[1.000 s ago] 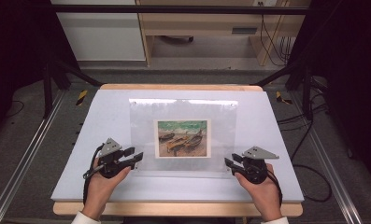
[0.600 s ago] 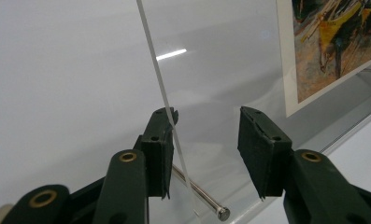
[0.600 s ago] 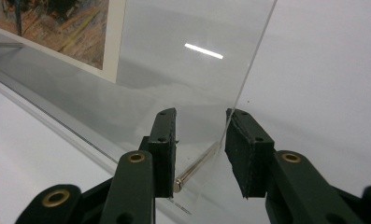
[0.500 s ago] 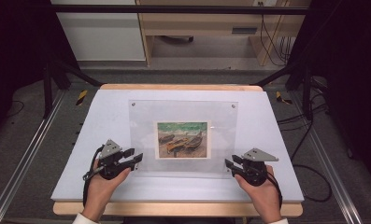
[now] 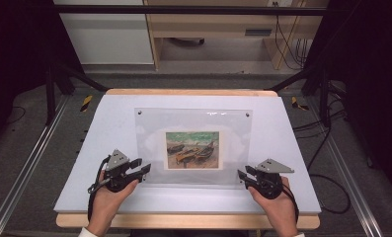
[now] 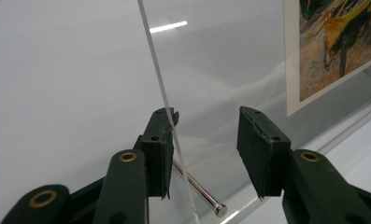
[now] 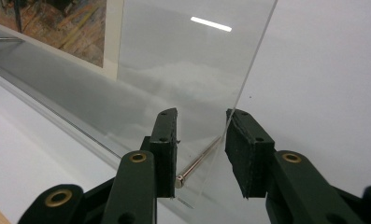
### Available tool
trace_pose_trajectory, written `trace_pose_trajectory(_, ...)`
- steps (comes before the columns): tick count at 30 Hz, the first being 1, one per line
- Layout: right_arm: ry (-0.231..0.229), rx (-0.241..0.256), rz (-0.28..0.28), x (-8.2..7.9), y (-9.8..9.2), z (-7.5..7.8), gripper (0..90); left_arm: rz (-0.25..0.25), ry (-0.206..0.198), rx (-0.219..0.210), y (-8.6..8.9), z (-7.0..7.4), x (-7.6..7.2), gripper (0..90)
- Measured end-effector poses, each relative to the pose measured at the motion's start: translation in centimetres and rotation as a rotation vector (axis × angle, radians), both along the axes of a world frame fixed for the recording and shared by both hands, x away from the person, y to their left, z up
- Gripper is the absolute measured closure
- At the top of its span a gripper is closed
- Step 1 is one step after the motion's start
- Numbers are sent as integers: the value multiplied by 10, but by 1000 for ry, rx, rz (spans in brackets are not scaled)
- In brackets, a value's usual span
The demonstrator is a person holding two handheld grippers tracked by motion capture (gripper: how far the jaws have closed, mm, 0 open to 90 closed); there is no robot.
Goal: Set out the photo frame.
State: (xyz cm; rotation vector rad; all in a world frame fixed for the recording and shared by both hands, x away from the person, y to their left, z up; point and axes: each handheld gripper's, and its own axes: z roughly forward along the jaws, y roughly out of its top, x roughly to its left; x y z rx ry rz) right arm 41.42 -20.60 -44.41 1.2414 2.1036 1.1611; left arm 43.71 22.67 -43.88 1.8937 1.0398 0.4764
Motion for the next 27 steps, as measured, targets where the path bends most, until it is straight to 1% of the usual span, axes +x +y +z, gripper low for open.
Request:
trace_pose_trajectory(3,1,-4,2,-1,0,0,644,2,-2,-1,-1,-1,-1,554)
trace_pose_trajectory(4,4,-4,2,-2,0,0,645,-2,-1,5,-1,-1,-2,554)
trace_pose_trajectory(10,-8,-16,4,-4,0,-1,645,-3,-4,9,-1,-1,-4,550)
trace_pose_trajectory(12,-8,-18,4,-5,1,-1,644,-7,-3,17,-1,-1,-4,551)
trace_pose_trajectory(13,-1,-17,3,-5,1,-1,644,-5,-2,14,-1,-1,-5,551)
trace_pose_trajectory(17,-9,-24,6,-6,1,-2,644,-7,0,12,-1,-1,-6,555)
trace_pose_trajectory(18,-4,-24,6,-7,1,-2,644,-9,-3,15,0,-1,-6,556)
trace_pose_trajectory(21,1,-17,6,-8,1,-2,648,-9,1,3,0,-2,-7,561)
trace_pose_trajectory(25,4,-21,10,-8,0,-2,650,-10,1,5,0,-2,-8,563)
trace_pose_trajectory(27,-2,-26,12,-9,0,-3,653,-15,2,7,1,-3,-9,563)
